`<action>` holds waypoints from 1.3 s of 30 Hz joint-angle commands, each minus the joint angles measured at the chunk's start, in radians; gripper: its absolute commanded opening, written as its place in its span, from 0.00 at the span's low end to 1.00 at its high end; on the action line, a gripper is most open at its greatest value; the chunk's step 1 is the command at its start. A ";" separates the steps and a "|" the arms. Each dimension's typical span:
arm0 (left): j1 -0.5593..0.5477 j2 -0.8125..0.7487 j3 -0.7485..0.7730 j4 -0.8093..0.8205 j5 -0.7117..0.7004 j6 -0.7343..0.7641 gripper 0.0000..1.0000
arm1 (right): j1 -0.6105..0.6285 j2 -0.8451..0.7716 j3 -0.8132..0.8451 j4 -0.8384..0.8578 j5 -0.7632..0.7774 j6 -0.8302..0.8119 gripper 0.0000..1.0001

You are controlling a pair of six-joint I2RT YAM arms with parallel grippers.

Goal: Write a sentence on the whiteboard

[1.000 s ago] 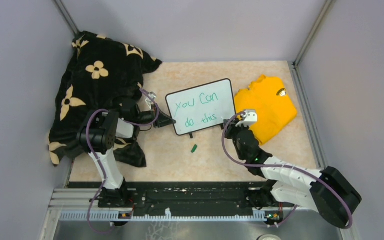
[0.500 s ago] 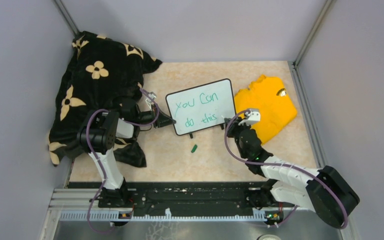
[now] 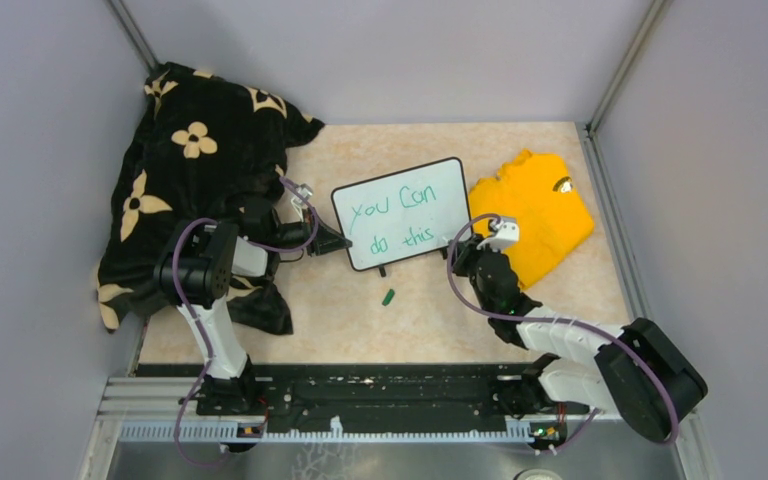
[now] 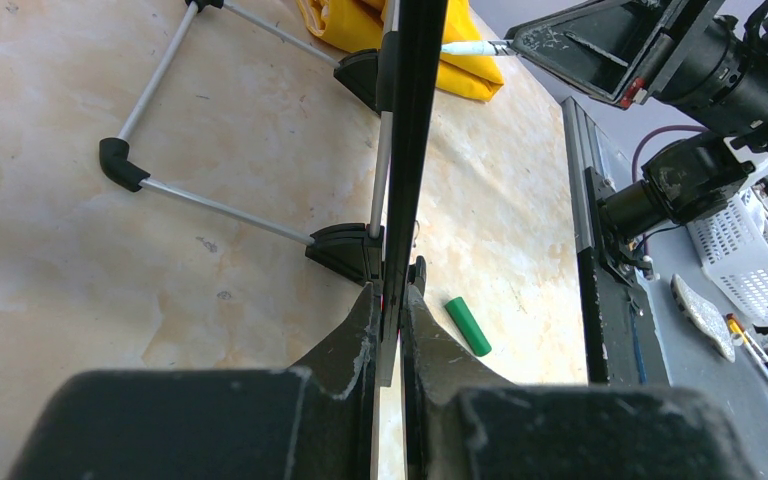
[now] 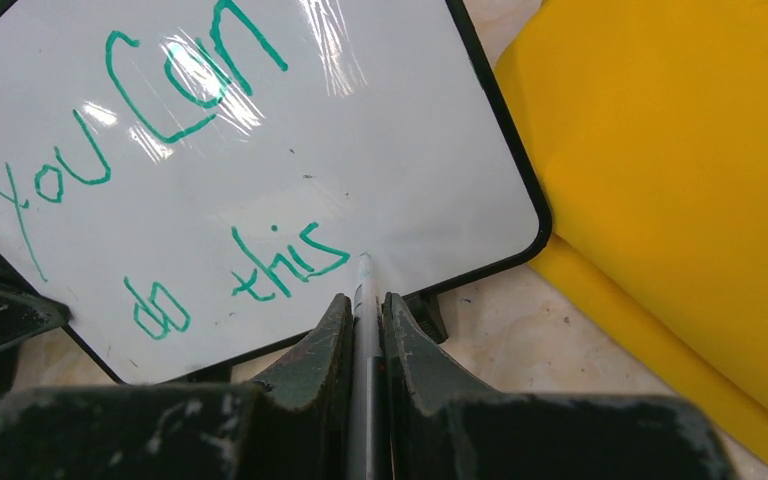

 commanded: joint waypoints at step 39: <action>-0.013 0.043 -0.012 -0.072 -0.055 0.015 0.00 | -0.019 0.039 0.019 0.106 -0.011 0.031 0.00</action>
